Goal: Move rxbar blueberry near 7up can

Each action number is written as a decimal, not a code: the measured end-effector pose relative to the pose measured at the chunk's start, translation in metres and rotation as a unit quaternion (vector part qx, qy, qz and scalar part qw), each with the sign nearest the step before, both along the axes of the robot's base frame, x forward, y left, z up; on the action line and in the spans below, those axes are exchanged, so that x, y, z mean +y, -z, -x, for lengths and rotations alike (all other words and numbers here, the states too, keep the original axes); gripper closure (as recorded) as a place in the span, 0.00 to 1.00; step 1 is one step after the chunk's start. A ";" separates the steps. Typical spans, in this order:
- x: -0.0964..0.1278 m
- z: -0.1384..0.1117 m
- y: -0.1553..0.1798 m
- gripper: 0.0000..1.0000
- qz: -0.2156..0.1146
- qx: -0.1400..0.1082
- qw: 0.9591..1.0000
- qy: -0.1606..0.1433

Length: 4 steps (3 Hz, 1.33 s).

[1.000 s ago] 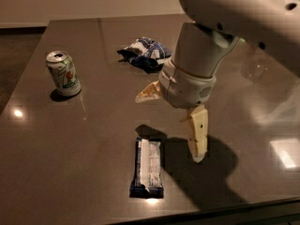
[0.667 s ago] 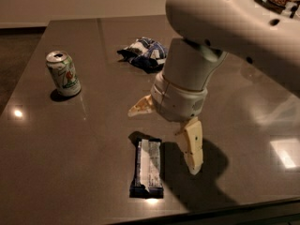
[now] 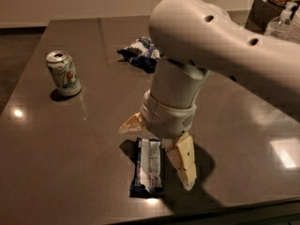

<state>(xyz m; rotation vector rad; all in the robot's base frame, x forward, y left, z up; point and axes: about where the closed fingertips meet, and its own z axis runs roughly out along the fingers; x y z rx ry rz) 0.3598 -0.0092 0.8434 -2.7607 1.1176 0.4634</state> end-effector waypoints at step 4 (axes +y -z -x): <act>0.008 -0.002 0.008 0.71 0.011 0.012 1.000 0.001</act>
Offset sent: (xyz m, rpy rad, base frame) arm -0.0124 0.0065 -0.0174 -0.0489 0.0406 0.0371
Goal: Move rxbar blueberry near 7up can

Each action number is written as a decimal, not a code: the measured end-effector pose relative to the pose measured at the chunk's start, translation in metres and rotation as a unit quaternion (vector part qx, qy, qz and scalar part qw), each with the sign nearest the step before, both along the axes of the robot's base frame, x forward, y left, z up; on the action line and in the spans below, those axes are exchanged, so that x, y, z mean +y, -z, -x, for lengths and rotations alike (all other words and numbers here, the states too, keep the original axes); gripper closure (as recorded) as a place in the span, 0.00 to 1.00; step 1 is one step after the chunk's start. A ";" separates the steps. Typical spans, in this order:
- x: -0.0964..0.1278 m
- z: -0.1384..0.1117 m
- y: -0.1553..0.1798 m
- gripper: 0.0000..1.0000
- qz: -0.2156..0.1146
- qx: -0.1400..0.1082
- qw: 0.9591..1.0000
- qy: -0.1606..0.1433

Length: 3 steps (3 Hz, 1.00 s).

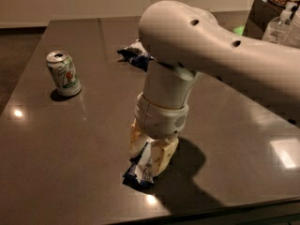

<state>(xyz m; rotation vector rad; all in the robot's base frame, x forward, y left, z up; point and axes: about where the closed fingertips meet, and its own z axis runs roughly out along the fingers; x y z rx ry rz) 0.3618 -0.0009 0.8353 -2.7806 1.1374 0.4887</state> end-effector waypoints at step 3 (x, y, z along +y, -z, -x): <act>0.023 -0.035 -0.027 1.00 -0.032 -0.005 0.998 0.045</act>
Offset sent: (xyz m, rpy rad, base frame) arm 0.0357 0.0118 0.0274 0.0587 0.0269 -0.1062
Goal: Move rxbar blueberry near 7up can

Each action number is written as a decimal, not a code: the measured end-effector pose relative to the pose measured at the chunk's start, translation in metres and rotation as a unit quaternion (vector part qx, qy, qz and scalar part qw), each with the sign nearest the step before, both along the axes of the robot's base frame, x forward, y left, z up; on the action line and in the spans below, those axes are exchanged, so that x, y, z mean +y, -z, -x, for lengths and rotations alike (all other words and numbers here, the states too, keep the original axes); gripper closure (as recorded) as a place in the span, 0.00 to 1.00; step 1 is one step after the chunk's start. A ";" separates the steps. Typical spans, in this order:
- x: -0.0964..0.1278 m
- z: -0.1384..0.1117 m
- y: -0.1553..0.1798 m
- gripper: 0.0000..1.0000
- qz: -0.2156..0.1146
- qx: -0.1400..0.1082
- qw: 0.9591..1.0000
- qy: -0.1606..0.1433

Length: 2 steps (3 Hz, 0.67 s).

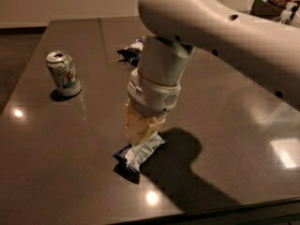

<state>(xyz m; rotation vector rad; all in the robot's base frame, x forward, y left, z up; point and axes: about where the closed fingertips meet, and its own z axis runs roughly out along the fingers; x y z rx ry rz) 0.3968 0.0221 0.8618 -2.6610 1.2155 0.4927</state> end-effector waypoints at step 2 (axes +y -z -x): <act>0.050 -0.037 -0.021 1.00 -0.025 -0.042 0.999 0.016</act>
Offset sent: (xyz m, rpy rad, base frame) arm 0.0730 0.0868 0.0344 0.0769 -0.1480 -0.0663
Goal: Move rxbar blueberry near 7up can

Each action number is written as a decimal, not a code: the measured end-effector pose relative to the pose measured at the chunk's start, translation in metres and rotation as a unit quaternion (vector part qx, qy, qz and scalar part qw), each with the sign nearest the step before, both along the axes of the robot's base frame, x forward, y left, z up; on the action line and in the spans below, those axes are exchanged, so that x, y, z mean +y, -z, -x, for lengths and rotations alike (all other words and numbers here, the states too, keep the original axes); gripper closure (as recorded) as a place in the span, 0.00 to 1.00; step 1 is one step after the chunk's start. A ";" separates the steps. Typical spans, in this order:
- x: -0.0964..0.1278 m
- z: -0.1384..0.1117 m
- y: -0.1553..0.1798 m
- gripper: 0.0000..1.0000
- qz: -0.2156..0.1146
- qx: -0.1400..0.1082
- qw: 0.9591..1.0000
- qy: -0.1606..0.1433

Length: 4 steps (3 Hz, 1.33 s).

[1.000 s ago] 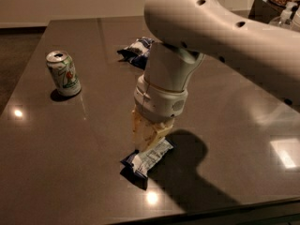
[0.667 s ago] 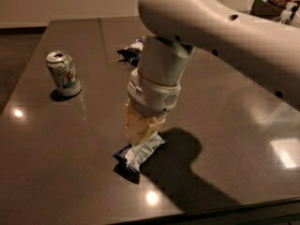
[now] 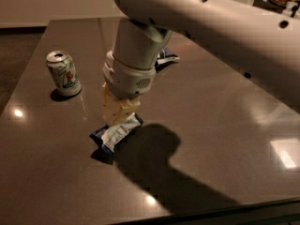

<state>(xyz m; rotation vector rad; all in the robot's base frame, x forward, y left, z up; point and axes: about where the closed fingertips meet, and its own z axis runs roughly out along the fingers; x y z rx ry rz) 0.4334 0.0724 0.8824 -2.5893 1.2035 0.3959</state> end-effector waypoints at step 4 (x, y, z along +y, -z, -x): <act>0.057 -0.112 -0.021 0.82 0.022 -0.072 0.997 0.030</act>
Offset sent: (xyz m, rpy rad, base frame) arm 0.0945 0.0606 0.0312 -0.0087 -0.1437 -0.0315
